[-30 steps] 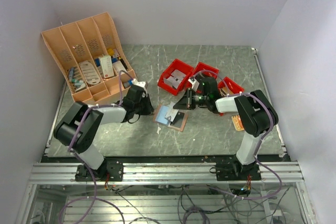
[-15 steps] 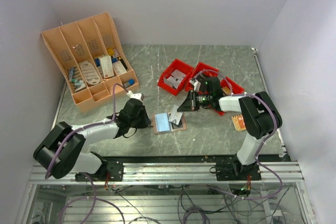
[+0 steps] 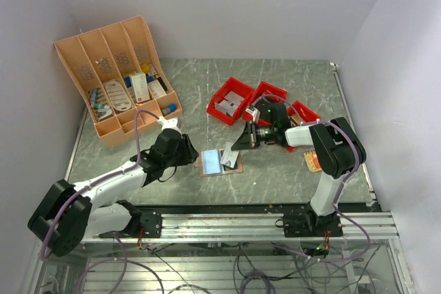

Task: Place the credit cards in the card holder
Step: Adjust the card holder at the center of the board, then insert the credit card into the card holder.

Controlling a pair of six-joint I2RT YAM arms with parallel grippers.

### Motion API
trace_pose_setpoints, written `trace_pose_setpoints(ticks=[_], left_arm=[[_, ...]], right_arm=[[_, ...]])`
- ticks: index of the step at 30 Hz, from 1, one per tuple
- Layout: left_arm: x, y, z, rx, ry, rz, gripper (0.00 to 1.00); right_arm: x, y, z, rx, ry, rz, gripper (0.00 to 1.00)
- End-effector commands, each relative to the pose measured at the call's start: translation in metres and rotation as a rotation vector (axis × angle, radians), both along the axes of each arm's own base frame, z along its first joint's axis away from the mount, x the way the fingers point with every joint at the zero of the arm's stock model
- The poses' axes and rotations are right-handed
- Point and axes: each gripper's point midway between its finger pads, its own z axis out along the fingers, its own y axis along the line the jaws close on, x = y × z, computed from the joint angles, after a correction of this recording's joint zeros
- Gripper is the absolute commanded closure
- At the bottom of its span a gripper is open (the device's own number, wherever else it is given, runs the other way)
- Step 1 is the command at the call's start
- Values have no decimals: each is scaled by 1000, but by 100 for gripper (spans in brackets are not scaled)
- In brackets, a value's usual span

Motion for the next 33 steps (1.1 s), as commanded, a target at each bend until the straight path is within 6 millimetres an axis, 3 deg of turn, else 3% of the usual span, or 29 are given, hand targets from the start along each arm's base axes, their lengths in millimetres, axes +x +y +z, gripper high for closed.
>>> trace_pose_setpoints(ticks=[1, 14, 23, 33], left_arm=[[5, -29, 22, -143, -44, -64, 53], [5, -53, 4, -176, -12, -120, 60], [-2, -34, -35, -33, 68, -80, 63], [-5, -31, -48, 23, 94, -85, 64]], right_arm=[[1, 7, -1, 23, 15, 4, 100], [3, 5, -15, -24, 56, -18, 100], [-1, 12, -19, -22, 94, 11, 100], [-8, 18, -27, -62, 110, 43, 100]])
